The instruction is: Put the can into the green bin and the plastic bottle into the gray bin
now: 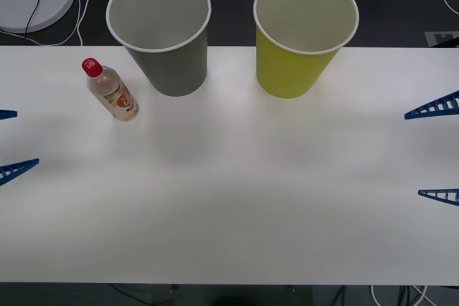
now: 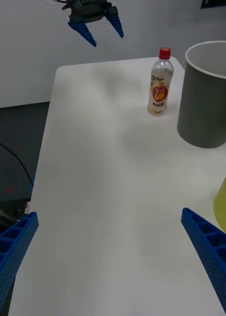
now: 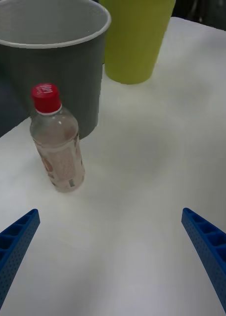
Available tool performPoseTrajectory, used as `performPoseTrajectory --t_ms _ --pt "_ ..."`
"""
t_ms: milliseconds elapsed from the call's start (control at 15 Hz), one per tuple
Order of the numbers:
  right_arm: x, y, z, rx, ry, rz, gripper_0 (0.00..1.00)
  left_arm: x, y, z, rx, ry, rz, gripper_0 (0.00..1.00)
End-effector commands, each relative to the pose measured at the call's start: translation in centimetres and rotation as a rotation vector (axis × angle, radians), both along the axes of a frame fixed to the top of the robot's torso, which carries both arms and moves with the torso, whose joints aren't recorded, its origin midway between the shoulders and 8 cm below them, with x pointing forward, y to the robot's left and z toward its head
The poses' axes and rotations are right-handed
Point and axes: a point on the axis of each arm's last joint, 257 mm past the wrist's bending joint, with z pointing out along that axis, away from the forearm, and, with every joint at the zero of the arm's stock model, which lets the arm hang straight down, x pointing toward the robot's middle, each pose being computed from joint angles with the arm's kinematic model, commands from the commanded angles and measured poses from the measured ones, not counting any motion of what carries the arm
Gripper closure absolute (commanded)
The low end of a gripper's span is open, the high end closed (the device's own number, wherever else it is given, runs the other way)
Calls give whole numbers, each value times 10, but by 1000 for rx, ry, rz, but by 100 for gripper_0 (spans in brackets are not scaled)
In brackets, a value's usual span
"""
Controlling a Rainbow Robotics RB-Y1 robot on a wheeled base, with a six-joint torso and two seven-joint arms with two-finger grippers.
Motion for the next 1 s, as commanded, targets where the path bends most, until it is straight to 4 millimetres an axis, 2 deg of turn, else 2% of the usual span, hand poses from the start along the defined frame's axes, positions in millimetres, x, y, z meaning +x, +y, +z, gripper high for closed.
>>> performPoseTrajectory --t_ms 67,600,1000 --pt "0 0 0 0 0 0 0 10 -1 -3 -48 0 53 0" --pt "0 0 0 0 0 0 0 47 -12 -27 -95 -68 172 0" --pt "0 0 0 0 0 0 0 73 -21 -35 -105 -137 255 0"
